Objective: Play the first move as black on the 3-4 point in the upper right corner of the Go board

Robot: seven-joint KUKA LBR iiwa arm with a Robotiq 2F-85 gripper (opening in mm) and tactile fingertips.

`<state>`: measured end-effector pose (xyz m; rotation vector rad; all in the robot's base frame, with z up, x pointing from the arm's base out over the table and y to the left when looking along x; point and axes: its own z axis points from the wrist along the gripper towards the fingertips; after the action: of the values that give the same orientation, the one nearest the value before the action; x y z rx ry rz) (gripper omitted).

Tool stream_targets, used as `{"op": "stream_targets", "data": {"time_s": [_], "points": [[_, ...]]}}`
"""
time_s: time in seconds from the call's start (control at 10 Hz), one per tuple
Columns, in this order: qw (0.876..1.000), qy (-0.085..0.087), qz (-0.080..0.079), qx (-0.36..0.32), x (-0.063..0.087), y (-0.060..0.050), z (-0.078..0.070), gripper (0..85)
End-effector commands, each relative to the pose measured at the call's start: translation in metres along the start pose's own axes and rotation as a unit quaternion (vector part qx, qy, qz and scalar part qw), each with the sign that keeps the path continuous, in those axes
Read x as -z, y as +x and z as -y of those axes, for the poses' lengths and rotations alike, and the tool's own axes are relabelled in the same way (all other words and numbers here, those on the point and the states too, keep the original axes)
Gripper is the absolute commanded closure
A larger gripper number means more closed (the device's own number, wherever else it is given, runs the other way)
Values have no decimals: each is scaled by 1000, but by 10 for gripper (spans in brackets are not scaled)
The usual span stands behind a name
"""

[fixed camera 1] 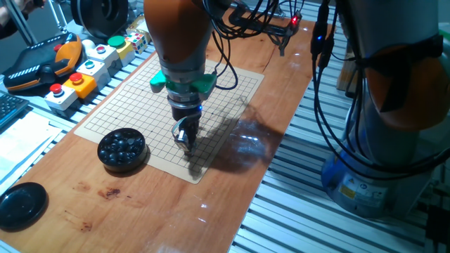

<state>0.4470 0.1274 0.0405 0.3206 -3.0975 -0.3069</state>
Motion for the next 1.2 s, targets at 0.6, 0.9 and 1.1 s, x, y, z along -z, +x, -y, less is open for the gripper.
{"op": "stream_targets", "data": {"time_s": [0.6,0.9,1.1], "points": [[1000,12,7,3,3,-2,4,657],[1000,17,4,2,5,-1,4,667],[1000,17,4,0,5,-1,3,677]]}}
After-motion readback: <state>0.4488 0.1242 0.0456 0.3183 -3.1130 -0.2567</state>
